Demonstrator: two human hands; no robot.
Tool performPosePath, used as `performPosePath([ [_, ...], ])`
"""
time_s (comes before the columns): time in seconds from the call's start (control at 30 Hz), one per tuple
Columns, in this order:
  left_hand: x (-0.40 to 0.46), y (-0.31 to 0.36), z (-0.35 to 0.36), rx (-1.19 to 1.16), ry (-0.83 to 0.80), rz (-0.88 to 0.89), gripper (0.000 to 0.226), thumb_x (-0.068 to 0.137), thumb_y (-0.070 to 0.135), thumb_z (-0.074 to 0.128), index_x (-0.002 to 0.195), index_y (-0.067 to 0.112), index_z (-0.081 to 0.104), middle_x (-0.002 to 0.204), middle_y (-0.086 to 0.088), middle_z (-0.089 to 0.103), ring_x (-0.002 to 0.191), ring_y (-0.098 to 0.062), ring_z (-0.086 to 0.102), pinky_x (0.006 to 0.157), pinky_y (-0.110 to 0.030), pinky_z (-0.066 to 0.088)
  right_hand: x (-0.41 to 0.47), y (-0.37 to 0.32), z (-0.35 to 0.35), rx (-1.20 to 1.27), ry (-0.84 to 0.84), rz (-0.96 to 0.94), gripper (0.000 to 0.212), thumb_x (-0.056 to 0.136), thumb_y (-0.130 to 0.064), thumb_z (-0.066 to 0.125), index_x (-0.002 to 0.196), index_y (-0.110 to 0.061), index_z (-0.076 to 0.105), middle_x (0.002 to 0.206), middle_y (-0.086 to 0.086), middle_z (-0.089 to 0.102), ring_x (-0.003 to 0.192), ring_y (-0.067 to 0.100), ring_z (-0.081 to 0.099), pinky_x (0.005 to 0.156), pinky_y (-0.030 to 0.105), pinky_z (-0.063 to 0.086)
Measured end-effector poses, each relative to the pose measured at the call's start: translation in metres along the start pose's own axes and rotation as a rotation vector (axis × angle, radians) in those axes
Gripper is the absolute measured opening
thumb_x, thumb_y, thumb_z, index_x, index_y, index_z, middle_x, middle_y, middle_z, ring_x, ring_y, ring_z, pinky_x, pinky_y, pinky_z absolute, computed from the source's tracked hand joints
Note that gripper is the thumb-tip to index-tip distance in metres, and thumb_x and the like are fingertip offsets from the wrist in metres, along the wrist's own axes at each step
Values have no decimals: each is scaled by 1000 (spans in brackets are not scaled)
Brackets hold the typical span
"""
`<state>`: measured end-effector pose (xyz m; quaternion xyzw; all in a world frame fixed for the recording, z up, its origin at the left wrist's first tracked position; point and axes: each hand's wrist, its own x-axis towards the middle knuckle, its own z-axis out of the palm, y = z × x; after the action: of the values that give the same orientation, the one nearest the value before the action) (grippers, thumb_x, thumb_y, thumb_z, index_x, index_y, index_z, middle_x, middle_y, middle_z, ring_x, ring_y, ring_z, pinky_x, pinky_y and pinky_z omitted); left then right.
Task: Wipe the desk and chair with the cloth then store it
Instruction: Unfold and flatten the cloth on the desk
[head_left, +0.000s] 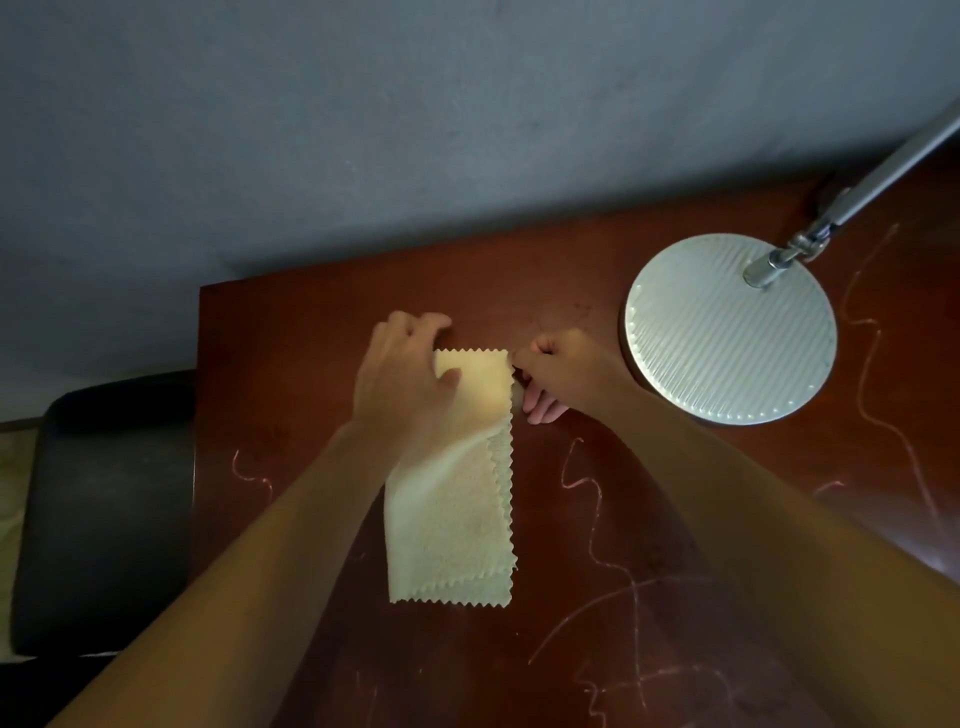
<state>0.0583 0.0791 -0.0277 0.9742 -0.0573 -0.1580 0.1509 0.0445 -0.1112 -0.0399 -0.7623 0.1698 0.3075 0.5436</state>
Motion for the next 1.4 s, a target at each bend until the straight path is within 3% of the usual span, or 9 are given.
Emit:
performPosePath([
  [0.1, 17, -4, -9, 26, -116, -151, 37, 87, 44, 71, 117, 28, 55, 118, 2, 41, 109, -15, 41, 91, -30, 37, -5, -2, 2, -28, 13, -28, 34, 97, -34, 58, 81, -4, 56, 66, 17, 71, 60, 28, 72, 63, 40, 62],
  [0.23, 23, 1, -21, 23, -282, -65, 16, 94, 39, 63, 90, 28, 53, 106, 3, 52, 92, -15, 50, 72, -28, 38, -6, -3, 8, -166, 71, -57, 29, 91, -40, 65, 87, -12, 56, 69, 10, 72, 58, 23, 72, 62, 40, 62],
  [0.4, -4, 19, -74, -3, -369, 189, 20, 96, 42, 61, 86, 29, 50, 75, 4, 57, 62, -13, 44, 54, -28, 32, -35, -22, 9, -411, 103, -361, 74, 86, -55, 65, 149, -38, 29, 75, -6, 64, 68, 12, 62, 64, 30, 50],
  [0.53, -38, 28, -143, -2, -256, 314, 21, 91, 39, 67, 85, 29, 50, 74, 4, 59, 65, -15, 50, 56, -33, 35, -64, -69, -3, -559, 186, -573, 15, 90, -40, 63, 103, -35, 68, 67, -13, 56, 71, 13, 55, 67, 31, 43],
  [0.83, -111, 5, -251, -27, -158, 263, 23, 82, 40, 79, 90, 33, 58, 82, 14, 62, 70, -3, 54, 57, -22, 37, -141, -172, -5, -912, 125, -897, 22, 95, -43, 57, 92, -27, 72, 83, -8, 50, 81, 16, 53, 71, 37, 45],
  [1.07, -141, -5, -281, -249, -421, 197, 31, 77, 39, 82, 84, 12, 67, 81, -5, 69, 73, -22, 63, 63, -27, 44, -179, -185, 9, -422, -259, -654, 15, 91, -20, 66, 77, -15, 65, 67, -7, 55, 65, 7, 50, 64, 31, 39],
  [1.17, -132, -17, -265, -299, -454, 124, 29, 79, 33, 83, 90, 9, 71, 89, -8, 72, 79, -20, 67, 69, -27, 49, -174, -177, 24, -294, -226, -583, 16, 92, -10, 61, 77, -13, 62, 69, -5, 55, 66, 6, 52, 64, 25, 42],
  [1.3, -107, -26, -235, -365, -288, 53, 22, 77, 16, 84, 78, 13, 63, 75, -1, 64, 70, -10, 62, 62, -26, 53, -155, -158, 43, -71, -51, -467, 14, 93, -7, 59, 80, -13, 58, 78, 7, 56, 73, 15, 56, 66, 33, 50],
  [1.4, -101, -18, -226, -445, 4, 142, 28, 77, 10, 83, 72, 19, 57, 62, 9, 52, 53, 0, 44, 53, -18, 35, -151, -155, 39, 107, 37, -457, 17, 94, -7, 58, 79, -16, 58, 79, 6, 55, 76, 16, 56, 72, 37, 52],
])
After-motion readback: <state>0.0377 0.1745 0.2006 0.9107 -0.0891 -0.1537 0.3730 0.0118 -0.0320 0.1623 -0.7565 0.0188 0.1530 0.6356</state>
